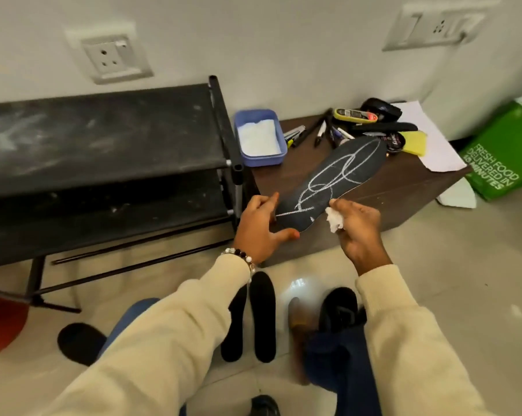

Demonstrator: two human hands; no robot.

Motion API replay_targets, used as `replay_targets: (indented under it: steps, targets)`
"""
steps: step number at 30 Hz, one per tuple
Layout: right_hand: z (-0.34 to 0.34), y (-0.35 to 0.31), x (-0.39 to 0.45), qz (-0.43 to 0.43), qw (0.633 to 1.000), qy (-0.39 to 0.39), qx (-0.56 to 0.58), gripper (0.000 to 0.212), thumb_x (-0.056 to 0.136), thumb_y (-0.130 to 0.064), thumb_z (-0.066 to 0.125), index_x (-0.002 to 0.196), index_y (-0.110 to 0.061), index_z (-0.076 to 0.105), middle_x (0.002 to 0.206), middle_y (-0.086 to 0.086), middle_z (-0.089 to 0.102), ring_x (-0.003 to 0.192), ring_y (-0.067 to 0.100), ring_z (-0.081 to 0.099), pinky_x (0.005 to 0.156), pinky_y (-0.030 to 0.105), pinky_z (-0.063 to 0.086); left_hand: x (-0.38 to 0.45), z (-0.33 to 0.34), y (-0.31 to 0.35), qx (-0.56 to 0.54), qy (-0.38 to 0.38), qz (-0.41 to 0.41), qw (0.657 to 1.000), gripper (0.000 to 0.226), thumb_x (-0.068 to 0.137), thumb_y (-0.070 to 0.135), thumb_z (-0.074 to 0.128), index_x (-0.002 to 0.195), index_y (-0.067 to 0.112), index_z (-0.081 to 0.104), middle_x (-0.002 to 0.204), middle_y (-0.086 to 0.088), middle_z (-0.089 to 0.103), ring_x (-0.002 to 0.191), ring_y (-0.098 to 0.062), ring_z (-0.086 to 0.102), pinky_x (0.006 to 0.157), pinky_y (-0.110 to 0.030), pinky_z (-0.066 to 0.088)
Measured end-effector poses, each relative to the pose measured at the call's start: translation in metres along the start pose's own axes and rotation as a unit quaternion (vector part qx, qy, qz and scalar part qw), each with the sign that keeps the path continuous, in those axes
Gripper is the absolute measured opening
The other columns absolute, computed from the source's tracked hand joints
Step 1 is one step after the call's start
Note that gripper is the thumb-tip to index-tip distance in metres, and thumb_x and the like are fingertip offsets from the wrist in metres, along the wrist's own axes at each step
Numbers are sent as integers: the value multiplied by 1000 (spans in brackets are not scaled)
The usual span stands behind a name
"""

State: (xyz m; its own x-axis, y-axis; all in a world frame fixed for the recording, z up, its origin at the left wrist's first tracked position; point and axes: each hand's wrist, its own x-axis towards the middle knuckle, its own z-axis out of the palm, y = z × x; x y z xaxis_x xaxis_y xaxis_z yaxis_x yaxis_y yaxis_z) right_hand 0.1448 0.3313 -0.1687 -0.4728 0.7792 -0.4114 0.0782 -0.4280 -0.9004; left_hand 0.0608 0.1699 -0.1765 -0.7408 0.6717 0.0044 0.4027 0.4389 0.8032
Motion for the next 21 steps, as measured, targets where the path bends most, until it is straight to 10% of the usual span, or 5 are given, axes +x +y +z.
replay_targets:
  steps: [13, 21]
  targets:
    - [27, 31, 75, 87, 995, 33, -48, 10, 83, 0, 67, 75, -1, 60, 64, 13, 62, 40, 13, 57, 46, 25, 49, 76, 44, -49, 99, 22, -93, 991, 88, 65, 43, 84, 140, 17, 47, 121, -9, 39, 114, -28, 44, 103, -33, 38]
    - [14, 17, 75, -86, 978, 24, -190, 15, 83, -14, 70, 98, -9, 70, 93, 3, 71, 78, 8, 65, 62, 16, 51, 89, 43, -56, 83, -4, -127, 988, 104, 62, 36, 88, 148, 17, 32, 132, -10, 34, 119, -29, 47, 107, -36, 38]
